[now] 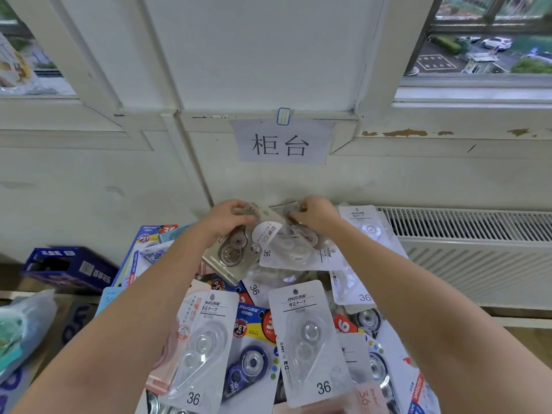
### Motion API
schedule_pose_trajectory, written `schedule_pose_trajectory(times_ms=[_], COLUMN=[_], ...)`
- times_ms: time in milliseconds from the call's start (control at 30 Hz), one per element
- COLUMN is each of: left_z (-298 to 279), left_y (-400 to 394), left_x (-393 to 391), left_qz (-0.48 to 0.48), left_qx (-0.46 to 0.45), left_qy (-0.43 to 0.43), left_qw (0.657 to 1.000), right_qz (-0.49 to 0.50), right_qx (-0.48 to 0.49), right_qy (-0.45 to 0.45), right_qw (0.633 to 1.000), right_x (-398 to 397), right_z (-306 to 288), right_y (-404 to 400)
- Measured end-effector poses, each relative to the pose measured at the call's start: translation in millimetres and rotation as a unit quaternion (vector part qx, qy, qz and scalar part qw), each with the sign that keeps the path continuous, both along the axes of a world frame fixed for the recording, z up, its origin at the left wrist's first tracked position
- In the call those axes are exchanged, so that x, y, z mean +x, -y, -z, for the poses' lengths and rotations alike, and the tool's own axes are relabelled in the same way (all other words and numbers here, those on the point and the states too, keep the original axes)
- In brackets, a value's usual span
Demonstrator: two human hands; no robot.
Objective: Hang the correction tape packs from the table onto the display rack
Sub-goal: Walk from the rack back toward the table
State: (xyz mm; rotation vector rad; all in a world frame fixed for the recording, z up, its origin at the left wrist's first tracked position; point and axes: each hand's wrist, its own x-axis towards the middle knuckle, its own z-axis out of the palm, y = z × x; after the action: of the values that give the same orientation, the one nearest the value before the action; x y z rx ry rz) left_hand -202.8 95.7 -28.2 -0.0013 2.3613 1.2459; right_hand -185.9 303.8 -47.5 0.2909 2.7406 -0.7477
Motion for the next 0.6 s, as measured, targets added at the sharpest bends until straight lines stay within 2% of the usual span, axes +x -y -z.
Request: schedule_pose_trajectory(times_ms=[133, 300, 400, 600], left_z=[-10, -22, -29, -46], left_y=[4, 6, 6, 11], left_x=[1, 16, 33, 81], left_qz=[-0.061, -0.150, -0.190, -0.236], left_qx=[0.079, 0.166, 0.223, 0.360], left_qy=[-0.002, -0.023, -0.031, -0.013], left_qw=[0.995, 0.974, 0.956, 0.903], right_qz=[0.044, 0.115, 0.134, 0.184], right_qx=[-0.071, -0.169, -0.238, -0.302], right_qy=[-0.063, -0.141, -0.182, -0.222], right_qw=[0.995, 0.969, 0.945, 0.908], right_x=[5, 28, 47, 90], right_z=[-24, -58, -72, -81], right_y=[-6, 0, 19, 80])
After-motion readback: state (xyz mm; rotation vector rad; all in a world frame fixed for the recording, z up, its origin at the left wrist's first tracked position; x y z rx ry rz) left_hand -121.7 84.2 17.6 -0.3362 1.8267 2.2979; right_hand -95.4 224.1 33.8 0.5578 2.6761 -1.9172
